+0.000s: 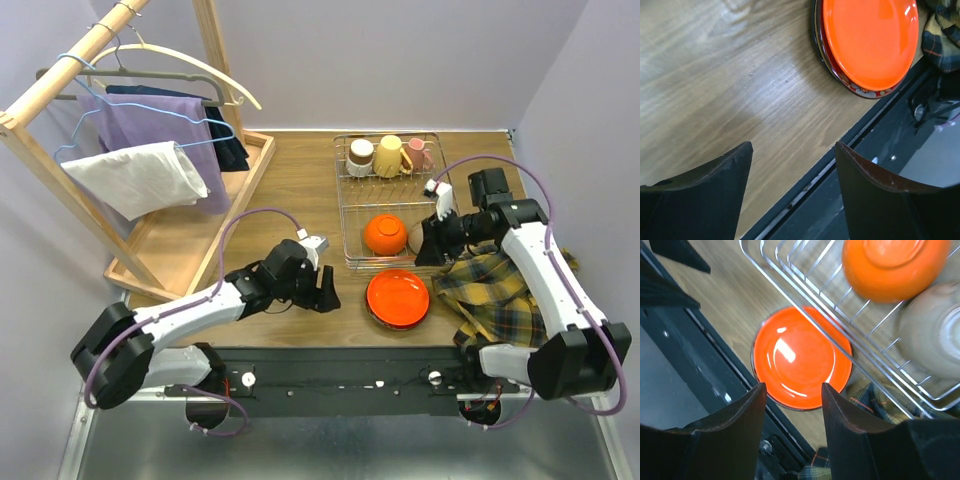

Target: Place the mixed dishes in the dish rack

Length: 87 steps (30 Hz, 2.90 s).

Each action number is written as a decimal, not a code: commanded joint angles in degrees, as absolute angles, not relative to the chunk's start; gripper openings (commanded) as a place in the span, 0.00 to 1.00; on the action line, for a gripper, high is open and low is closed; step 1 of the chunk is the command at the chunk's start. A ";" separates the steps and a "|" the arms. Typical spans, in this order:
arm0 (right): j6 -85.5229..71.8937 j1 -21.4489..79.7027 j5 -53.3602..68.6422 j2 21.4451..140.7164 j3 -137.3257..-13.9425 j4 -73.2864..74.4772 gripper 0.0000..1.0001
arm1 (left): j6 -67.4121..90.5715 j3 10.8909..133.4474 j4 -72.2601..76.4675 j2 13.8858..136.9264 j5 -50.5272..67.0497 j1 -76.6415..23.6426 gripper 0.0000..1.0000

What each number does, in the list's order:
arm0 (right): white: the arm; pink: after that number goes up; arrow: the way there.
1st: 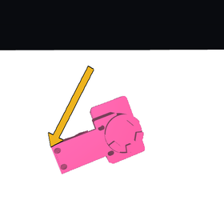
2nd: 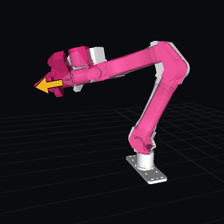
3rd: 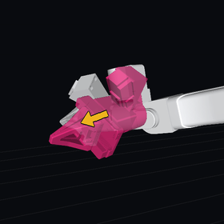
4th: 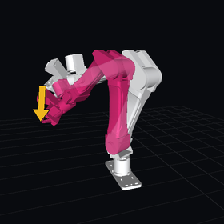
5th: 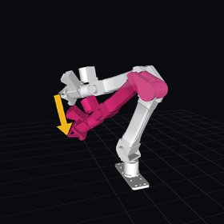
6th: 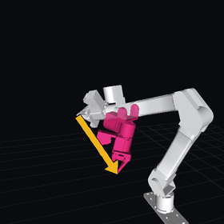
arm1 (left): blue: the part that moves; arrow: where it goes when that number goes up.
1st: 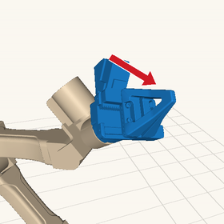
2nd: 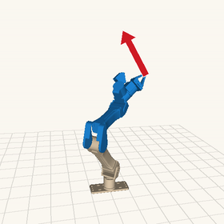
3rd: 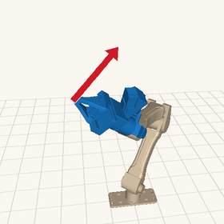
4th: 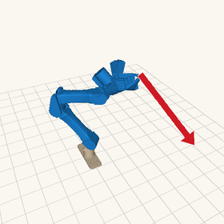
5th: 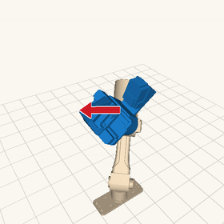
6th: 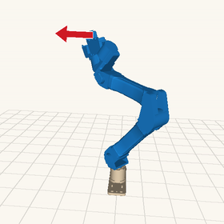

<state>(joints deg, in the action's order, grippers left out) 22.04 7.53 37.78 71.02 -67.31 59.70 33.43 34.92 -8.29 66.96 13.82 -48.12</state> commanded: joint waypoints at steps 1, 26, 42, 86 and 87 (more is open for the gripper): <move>31.26 7.29 37.26 77.14 -64.59 62.83 0.54 | 43.06 35.24 2.19 71.44 17.14 -48.43 0.80; 24.70 7.12 34.54 68.91 -58.62 49.66 0.53 | 59.76 44.73 2.92 91.40 7.57 -54.49 0.65; 24.70 7.12 34.72 66.36 -57.40 48.34 0.53 | 62.84 50.62 -1.57 97.38 5.80 -56.86 0.51; -4.46 11.94 43.86 67.59 -49.14 27.00 0.52 | 44.83 31.29 -24.26 73.66 -3.95 -42.45 0.00; -5.87 14.91 40.99 67.41 -48.78 26.98 0.52 | 44.30 30.85 -24.08 73.48 -3.78 -42.10 0.00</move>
